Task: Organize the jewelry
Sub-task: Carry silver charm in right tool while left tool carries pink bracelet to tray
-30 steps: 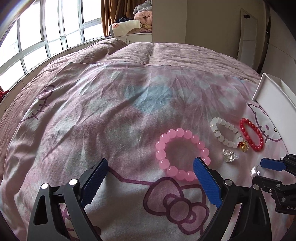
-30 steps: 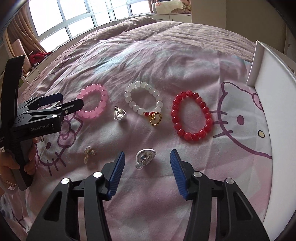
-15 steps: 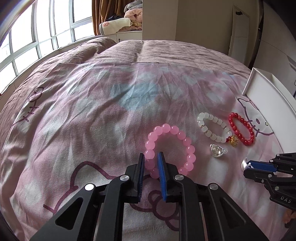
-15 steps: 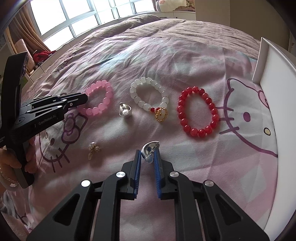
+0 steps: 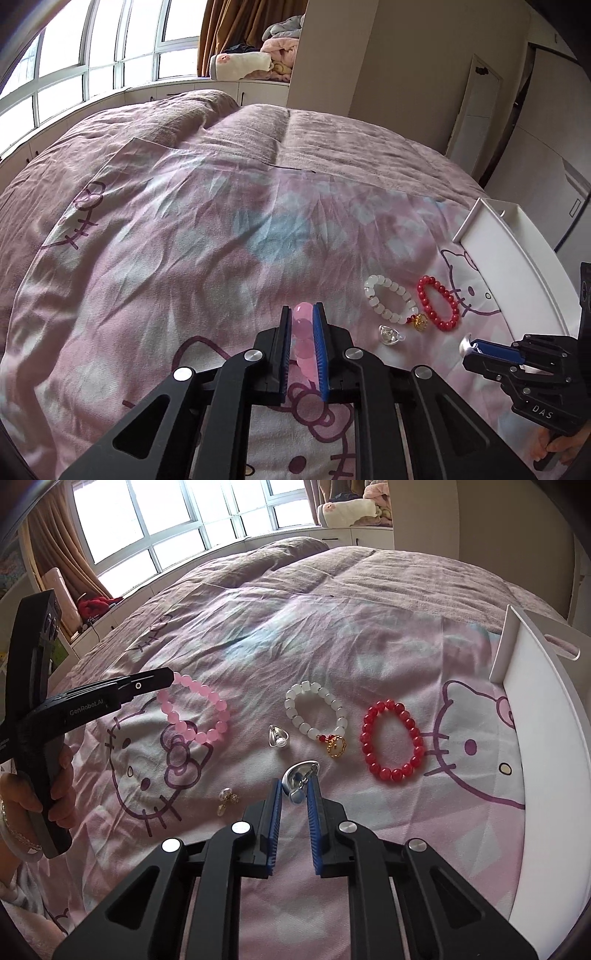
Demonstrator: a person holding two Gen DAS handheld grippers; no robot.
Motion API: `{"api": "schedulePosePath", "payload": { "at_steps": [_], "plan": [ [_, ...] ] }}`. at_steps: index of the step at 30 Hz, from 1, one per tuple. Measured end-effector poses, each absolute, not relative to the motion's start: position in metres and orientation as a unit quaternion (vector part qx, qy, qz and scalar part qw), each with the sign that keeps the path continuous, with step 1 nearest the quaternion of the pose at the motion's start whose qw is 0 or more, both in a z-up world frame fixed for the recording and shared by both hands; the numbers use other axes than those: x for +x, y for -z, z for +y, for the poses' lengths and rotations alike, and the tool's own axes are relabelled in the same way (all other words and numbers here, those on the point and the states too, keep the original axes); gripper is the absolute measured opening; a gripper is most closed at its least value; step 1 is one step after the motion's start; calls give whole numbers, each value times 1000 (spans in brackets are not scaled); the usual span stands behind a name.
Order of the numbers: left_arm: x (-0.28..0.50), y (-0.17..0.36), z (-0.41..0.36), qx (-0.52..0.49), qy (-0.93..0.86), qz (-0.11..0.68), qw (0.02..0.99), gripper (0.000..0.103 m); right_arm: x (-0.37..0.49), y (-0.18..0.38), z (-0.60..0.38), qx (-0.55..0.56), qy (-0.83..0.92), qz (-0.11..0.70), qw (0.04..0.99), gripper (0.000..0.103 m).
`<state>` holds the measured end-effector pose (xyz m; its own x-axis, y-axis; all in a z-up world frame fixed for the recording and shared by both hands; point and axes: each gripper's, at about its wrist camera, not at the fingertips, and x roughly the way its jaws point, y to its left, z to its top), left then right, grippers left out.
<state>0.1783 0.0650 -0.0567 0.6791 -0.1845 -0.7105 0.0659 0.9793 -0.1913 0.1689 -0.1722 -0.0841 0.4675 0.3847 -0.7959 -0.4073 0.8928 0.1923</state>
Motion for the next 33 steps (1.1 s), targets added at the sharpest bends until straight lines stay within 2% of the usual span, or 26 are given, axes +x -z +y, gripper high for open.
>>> {"api": "schedulePosePath", "payload": {
  "at_steps": [15, 33],
  "plan": [
    [149, -4, 46, -60, 94, 347, 931, 17, 145, 16, -200, -4, -213, 395, 894, 15],
    [107, -79, -15, -43, 158, 307, 938, 17, 90, -58, -257, 10, -174, 314, 934, 15]
  ]
}}
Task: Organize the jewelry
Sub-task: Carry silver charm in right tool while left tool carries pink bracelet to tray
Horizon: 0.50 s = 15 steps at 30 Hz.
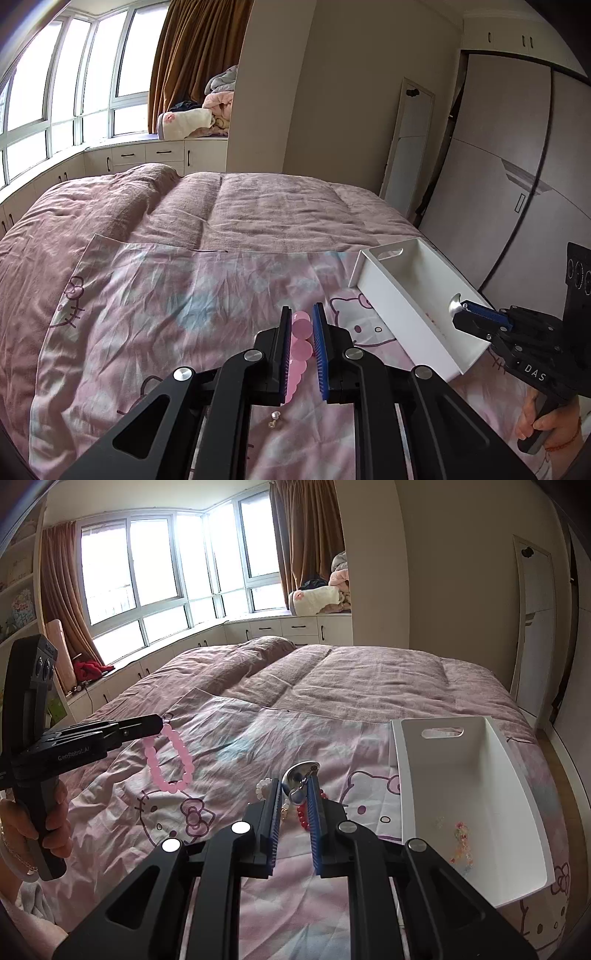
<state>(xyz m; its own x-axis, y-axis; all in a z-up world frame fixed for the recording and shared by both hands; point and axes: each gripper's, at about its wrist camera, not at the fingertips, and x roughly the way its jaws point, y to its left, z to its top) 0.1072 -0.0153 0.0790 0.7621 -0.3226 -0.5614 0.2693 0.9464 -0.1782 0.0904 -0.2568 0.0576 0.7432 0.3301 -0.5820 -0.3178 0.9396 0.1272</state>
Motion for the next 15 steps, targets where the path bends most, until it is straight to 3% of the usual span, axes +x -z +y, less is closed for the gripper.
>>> {"api": "schedulePosePath", "payload": {
  "at_steps": [15],
  "plan": [
    [109, -101, -121, 1, 236, 289, 928, 17, 63, -82, -338, 46, -119, 282, 951, 15]
  ]
}}
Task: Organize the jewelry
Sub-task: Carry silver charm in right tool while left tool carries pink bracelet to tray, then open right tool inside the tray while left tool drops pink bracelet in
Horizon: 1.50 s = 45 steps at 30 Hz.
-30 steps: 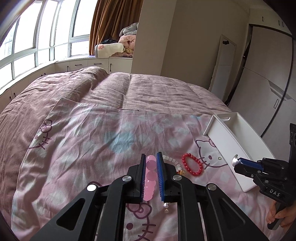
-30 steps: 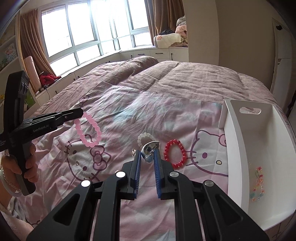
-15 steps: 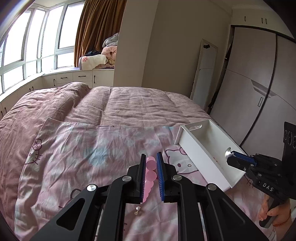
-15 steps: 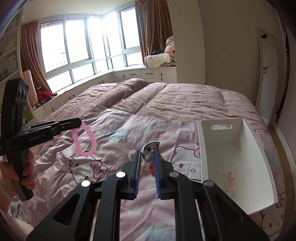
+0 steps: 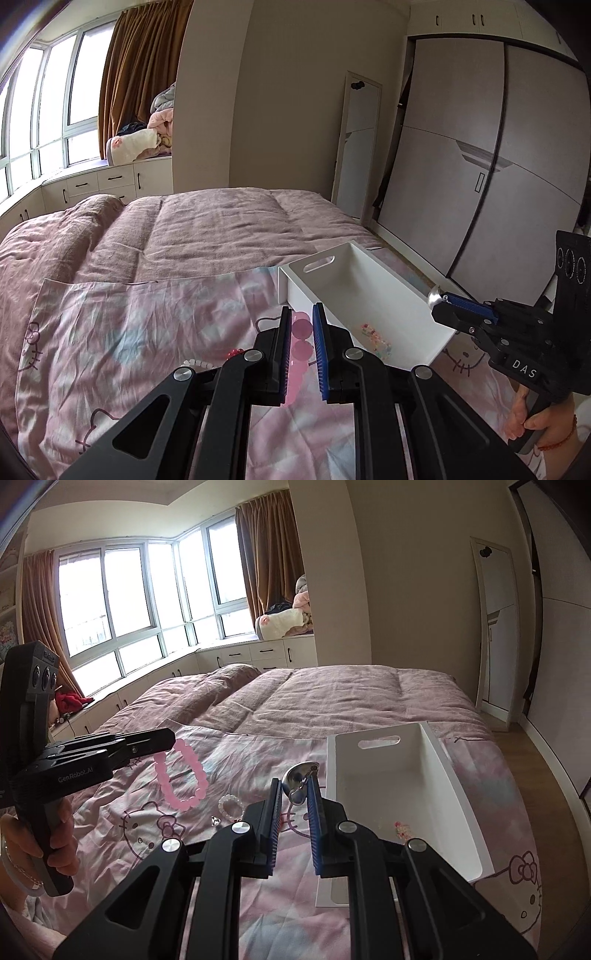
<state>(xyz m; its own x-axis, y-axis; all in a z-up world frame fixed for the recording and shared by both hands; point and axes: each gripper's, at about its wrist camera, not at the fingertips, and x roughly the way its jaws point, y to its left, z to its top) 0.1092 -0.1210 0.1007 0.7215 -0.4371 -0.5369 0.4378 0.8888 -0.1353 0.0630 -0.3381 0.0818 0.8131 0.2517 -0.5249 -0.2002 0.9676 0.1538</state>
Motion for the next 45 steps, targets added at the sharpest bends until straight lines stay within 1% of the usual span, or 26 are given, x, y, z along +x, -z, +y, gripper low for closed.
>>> {"api": "schedulePosePath", "payload": {
  "at_steps": [13, 20, 24, 33, 45],
  "plan": [
    [141, -70, -201, 10, 270, 328, 905, 17, 62, -64, -400, 63, -66, 300, 950, 15],
    [164, -51, -236, 31, 292, 335, 895, 17, 76, -41, -422, 91, -53, 322, 941, 15],
    [179, -38, -255, 36, 300, 342, 890, 17, 87, -28, -429, 88, -47, 337, 936, 15],
    [207, 1, -278, 44, 300, 372, 877, 17, 110, 1, -444, 97, -45, 366, 924, 15],
    [237, 17, -309, 57, 299, 377, 875, 17, 135, 17, -441, 74, -45, 383, 920, 15]
  ]
}}
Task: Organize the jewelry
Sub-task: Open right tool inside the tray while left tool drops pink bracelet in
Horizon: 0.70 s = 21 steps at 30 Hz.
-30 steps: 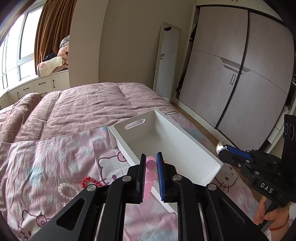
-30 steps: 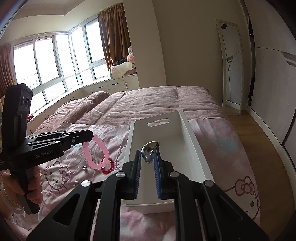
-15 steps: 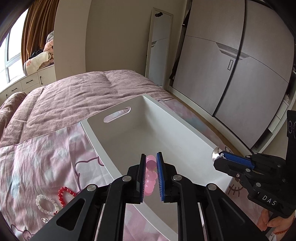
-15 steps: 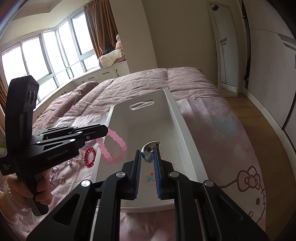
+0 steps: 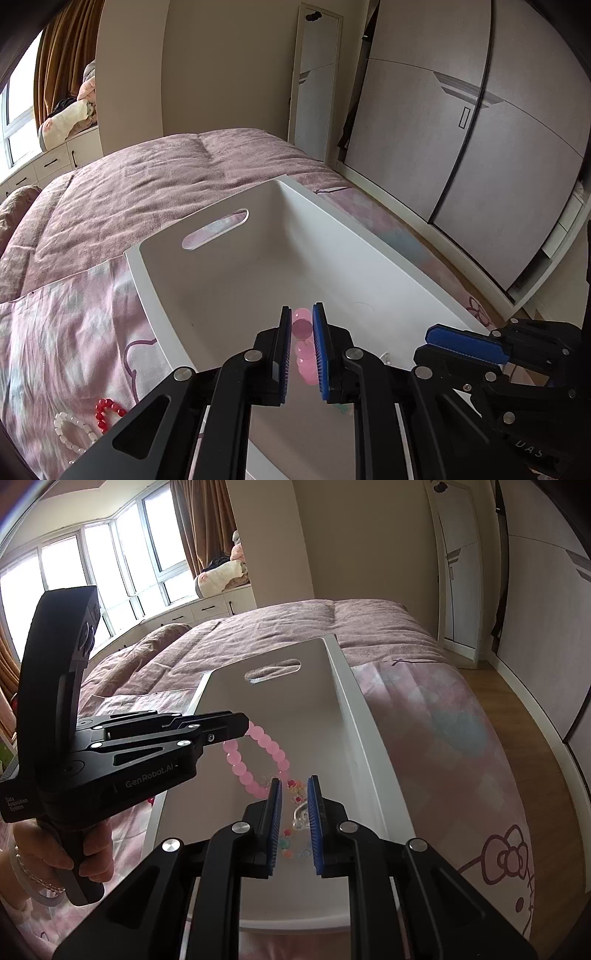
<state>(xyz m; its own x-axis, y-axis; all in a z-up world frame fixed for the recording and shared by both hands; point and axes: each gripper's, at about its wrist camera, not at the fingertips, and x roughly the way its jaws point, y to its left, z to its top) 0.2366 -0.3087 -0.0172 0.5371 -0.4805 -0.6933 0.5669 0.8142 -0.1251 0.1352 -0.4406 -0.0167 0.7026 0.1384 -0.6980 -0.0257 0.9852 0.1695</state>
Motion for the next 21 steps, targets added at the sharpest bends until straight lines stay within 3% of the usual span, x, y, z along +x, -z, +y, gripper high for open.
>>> {"api": "schedulePosePath", "payload": {
  "at_steps": [4, 6, 11, 13, 15, 18, 21],
  "plan": [
    [241, 21, -309, 59, 294, 380, 875, 24, 139, 17, -440, 72, -46, 382, 920, 16],
    [238, 18, -307, 62, 290, 371, 880, 43, 139, 17, -441, 74, -47, 381, 920, 16],
    [232, 1, -293, 61, 278, 350, 893, 49, 138, 12, -436, 74, -47, 378, 922, 17],
    [230, -8, -281, 53, 272, 341, 898, 52, 136, 7, -433, 70, -46, 372, 924, 32],
    [227, -18, -268, 50, 261, 330, 906, 58, 134, -1, -428, 64, -43, 363, 928, 40],
    [219, -32, -248, 51, 247, 318, 914, 60, 131, -12, -420, 58, -43, 353, 933, 40],
    [210, -43, -229, 62, 223, 306, 923, 74, 127, -26, -410, 50, -44, 339, 938, 40]
  ]
}}
